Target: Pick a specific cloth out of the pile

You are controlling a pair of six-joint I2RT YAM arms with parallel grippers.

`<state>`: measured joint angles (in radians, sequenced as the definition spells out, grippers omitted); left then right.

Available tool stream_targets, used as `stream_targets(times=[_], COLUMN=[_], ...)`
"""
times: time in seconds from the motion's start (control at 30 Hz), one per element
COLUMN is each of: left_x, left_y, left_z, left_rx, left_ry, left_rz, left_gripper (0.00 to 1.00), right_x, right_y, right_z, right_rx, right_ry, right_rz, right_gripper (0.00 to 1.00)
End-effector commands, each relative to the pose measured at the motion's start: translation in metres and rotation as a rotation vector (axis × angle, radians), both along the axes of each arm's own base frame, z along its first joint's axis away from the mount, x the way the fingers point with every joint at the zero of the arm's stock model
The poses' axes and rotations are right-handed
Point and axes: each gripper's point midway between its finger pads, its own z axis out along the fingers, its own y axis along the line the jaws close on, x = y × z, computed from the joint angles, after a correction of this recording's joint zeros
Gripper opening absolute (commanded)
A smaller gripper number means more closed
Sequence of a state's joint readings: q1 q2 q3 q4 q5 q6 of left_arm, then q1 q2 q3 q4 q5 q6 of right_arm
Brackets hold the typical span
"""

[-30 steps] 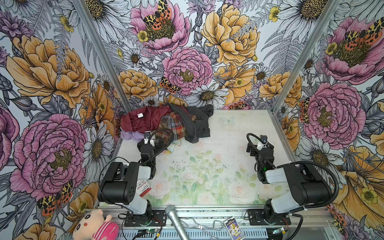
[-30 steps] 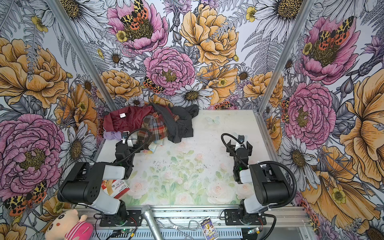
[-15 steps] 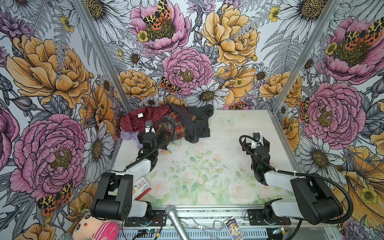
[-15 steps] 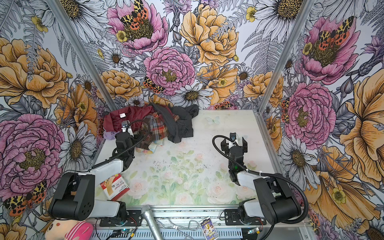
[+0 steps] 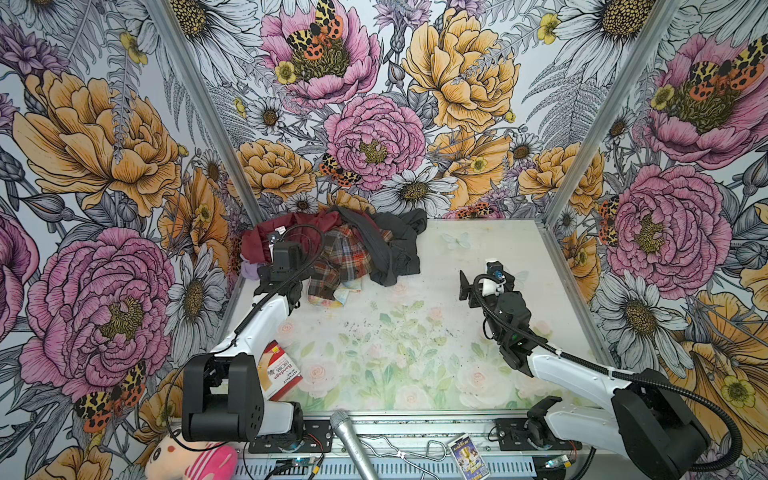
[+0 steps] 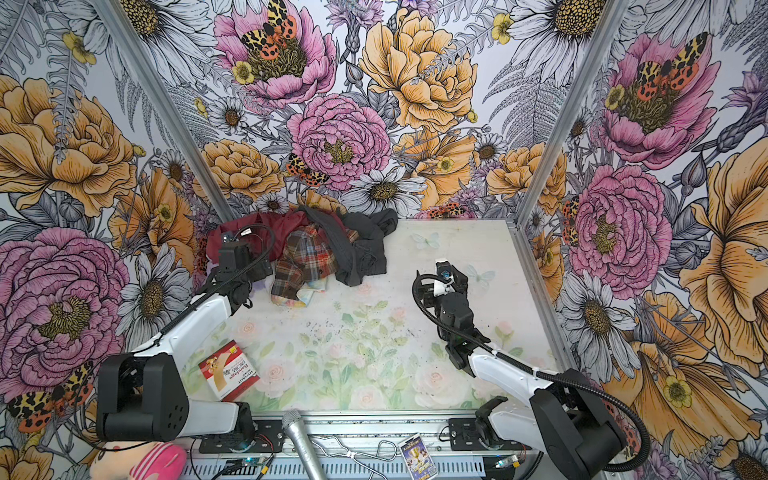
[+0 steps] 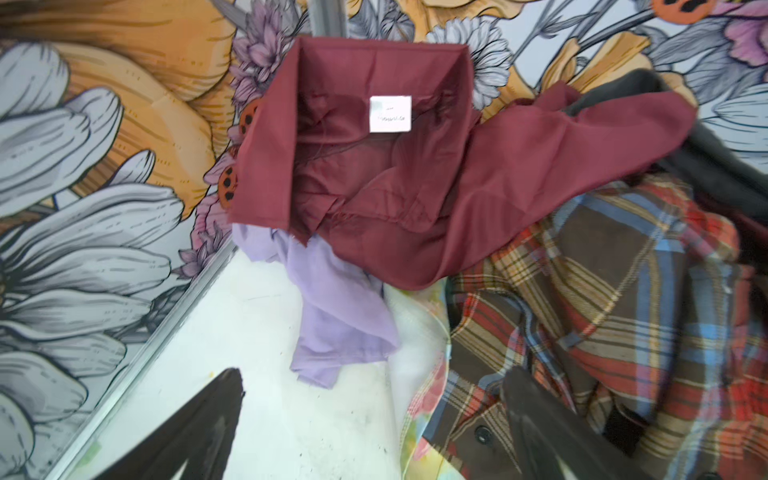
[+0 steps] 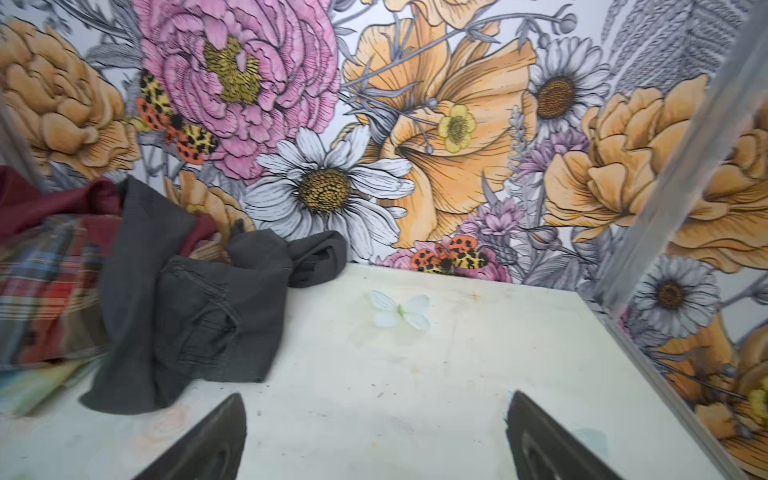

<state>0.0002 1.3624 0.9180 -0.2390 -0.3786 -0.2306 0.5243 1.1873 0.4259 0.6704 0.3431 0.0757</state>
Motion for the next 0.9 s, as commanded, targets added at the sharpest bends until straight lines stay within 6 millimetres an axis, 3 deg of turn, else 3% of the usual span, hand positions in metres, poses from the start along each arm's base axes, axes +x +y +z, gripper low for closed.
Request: stream_targets(times=[0.0,0.27,0.43,0.63,0.87], left_x=[-0.022,-0.031,-0.026,-0.014,-0.001], left_y=[0.006,0.027,0.033,0.045,0.054], left_z=[-0.011,-0.048,-0.078,-0.1,-0.103], left_rx=[-0.124,-0.216,-0.32,-0.36,-0.369], left_ry=[0.063,0.15,0.215,0.266,0.261], left_rz=[0.046,0.11,0.116,0.134,0.132], left_gripper=[0.99,0.96,0.87,0.71,0.67], right_x=[-0.006,-0.044,-0.074,-0.098,-0.115], right_y=[0.046,0.145,0.187,0.215,0.225], right_z=[-0.002,-0.011,-0.017,-0.031,-0.044], right_rx=[0.082,0.017,-0.015,-0.12,-0.172], right_ry=[0.048,0.091,0.11,0.133,0.133], right_rz=[0.172,0.551,0.706,0.794,0.831], right_gripper=[0.97,0.96,0.92,0.9,0.87])
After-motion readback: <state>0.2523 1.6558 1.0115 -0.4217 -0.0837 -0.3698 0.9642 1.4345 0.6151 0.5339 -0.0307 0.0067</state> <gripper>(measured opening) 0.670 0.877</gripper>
